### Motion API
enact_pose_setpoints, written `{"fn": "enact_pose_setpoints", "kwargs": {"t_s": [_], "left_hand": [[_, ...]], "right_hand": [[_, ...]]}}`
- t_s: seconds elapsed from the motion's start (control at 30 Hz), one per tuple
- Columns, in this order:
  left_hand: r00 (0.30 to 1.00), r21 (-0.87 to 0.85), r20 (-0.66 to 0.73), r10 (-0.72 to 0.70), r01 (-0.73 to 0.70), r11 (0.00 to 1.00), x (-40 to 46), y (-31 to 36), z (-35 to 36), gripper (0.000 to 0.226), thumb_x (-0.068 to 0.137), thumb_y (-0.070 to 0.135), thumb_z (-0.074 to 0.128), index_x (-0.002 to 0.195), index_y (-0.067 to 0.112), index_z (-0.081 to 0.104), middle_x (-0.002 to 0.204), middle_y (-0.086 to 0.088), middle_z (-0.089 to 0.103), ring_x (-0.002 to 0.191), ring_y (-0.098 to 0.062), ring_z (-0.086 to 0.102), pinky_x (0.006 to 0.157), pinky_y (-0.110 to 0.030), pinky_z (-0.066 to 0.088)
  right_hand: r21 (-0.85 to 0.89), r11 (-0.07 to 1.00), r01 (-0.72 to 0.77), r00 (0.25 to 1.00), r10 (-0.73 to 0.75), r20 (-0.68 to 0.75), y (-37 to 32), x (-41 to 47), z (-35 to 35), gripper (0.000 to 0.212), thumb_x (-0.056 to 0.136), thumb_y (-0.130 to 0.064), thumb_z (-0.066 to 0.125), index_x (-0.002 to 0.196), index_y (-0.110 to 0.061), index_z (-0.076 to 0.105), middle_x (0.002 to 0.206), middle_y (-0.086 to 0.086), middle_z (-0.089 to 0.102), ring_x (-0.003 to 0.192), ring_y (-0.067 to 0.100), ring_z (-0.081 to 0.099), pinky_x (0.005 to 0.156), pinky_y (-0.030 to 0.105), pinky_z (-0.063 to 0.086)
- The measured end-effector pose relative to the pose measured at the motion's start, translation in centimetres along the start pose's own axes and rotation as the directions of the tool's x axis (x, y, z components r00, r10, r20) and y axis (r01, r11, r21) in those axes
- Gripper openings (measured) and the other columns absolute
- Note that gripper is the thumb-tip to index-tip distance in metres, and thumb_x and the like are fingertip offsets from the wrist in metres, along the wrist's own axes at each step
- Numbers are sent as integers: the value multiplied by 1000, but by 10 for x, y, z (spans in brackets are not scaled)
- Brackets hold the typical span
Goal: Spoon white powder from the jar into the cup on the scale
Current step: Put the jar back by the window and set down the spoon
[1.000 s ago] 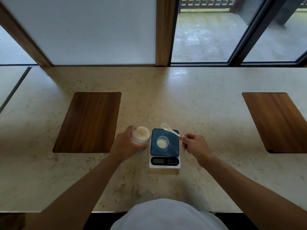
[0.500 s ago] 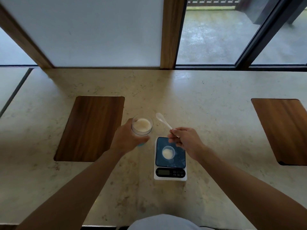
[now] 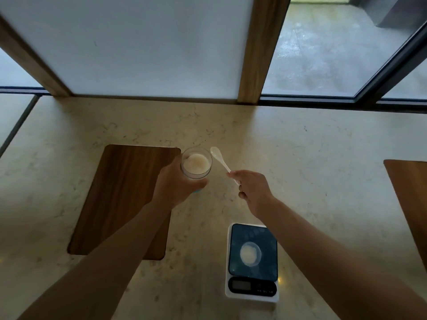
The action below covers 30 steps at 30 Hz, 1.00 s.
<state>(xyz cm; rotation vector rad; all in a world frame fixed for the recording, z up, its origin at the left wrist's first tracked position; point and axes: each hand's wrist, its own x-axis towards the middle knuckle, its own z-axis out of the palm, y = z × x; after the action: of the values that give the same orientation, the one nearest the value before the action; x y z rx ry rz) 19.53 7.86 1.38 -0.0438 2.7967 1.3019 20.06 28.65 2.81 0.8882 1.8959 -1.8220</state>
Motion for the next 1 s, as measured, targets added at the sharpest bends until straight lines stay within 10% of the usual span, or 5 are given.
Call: {"fn": "enact_pose_setpoints", "kwargs": {"t_s": [1.0], "left_hand": [[982,28,-189,-27,33,999,176,-59,-3,86,63,53,87,135,21,52,119,10,62,106,-11,58,90,-32,57]], "right_hand": [[-64,996,66,996,-61,71,-20,118,58,15,88,-18,66,82,-24,78,60,-6,61,59,14,49,50,26,40]]}}
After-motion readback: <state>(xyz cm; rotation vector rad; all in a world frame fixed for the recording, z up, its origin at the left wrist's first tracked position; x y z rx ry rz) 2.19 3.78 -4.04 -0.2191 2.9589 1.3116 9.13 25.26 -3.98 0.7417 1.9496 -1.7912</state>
